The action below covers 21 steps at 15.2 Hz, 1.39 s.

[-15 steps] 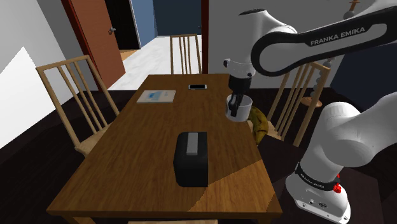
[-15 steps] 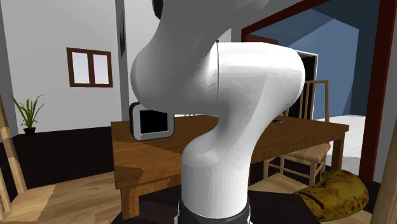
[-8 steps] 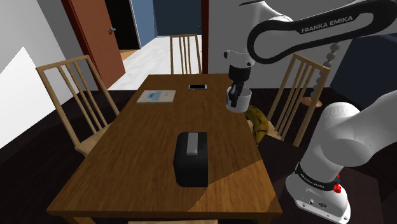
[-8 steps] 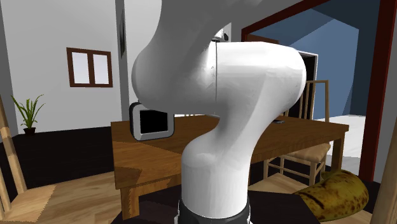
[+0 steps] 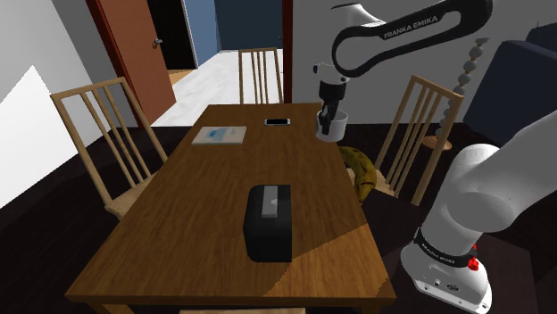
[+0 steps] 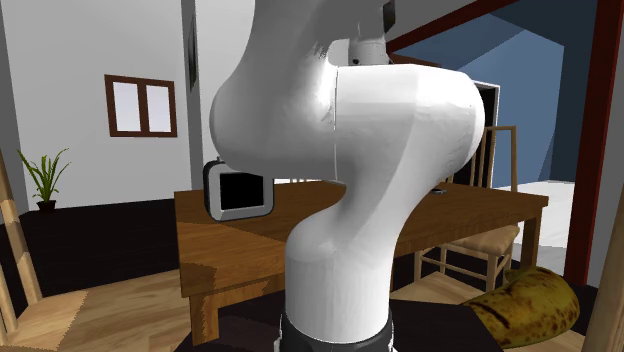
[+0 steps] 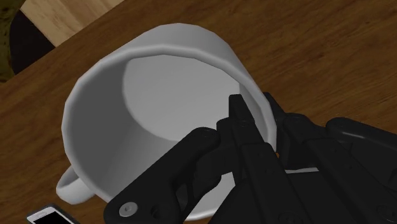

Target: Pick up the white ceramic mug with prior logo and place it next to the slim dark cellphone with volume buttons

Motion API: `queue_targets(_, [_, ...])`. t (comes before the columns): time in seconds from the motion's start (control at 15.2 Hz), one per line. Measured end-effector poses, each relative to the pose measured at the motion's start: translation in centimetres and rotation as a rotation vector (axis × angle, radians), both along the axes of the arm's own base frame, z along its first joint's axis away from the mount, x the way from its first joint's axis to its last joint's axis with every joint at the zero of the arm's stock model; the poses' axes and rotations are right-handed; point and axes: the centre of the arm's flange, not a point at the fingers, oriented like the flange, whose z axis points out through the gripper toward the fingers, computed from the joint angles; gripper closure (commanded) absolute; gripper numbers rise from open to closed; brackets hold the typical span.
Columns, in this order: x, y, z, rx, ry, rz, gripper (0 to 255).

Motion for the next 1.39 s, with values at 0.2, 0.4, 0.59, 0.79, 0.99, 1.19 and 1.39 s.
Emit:
queue_targets(0.2, [2.2,-3.7,0.3,0.0,0.0,0.0,255])
queue_targets(0.4, [4.6,-7.0,0.3,0.0,-0.001,0.0,255])
queue_targets(0.59, [6.4,-10.3,0.4,0.0,-0.001,0.0,255])
queue_targets(0.79, [8.3,-13.6,0.7,0.0,-0.001,-0.001,255])
queue_targets(0.99, [10.5,-16.9,0.5,0.0,0.0,-0.001,255])
queue_targets(1.19, [12.8,-20.1,0.6,0.0,0.0,-0.001,255])
queue_targets(1.39, [14.6,-23.7,0.4,-0.001,0.0,-0.002,255])
